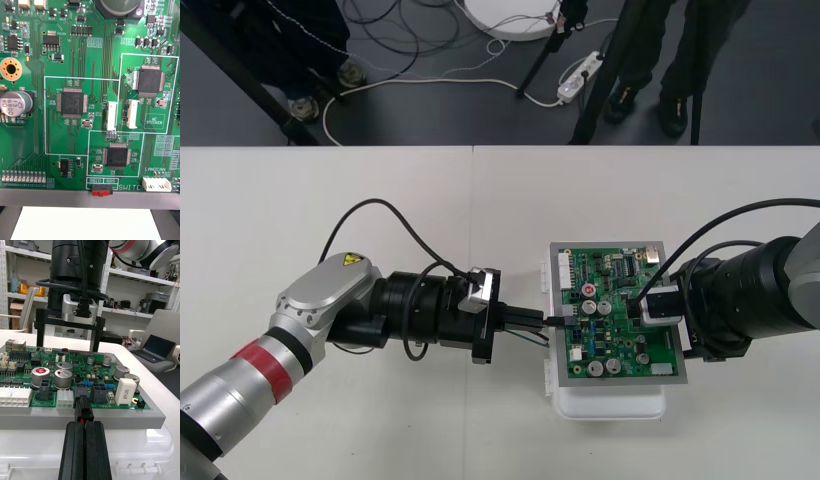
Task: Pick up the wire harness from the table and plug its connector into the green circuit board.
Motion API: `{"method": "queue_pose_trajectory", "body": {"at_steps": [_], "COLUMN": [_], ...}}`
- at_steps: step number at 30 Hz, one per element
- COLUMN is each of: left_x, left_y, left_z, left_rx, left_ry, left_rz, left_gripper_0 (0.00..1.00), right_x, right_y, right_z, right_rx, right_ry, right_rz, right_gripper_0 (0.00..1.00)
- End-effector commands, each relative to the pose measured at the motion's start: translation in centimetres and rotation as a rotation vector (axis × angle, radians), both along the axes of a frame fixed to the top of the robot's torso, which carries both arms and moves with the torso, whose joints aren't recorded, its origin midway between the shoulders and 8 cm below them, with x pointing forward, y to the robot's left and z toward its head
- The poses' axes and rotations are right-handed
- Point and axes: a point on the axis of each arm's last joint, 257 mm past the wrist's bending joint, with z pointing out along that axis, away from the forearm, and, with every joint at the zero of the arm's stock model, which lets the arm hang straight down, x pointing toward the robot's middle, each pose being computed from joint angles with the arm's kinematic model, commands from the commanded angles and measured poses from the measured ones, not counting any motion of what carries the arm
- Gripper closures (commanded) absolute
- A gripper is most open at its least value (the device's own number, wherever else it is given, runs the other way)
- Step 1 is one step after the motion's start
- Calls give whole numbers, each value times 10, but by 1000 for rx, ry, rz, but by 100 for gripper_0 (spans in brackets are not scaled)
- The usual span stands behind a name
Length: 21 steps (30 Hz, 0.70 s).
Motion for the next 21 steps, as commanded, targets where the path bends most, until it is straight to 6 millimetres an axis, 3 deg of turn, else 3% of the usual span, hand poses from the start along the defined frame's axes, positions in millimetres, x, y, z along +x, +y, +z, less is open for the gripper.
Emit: {"method": "queue_pose_trajectory", "body": {"at_steps": [1,21], "left_x": [-3,0], "left_y": [-25,-36], "left_z": [18,21], "left_rx": [-37,-52], "left_ry": [-151,-178], "left_rz": [-41,-22], "left_gripper_0": [100,100], "right_x": [0,-5], "right_y": [22,27], "right_z": [9,8], "right_rx": [32,54], "right_ry": [-12,7], "right_rz": [60,54], "right_gripper_0": [0,0]}}
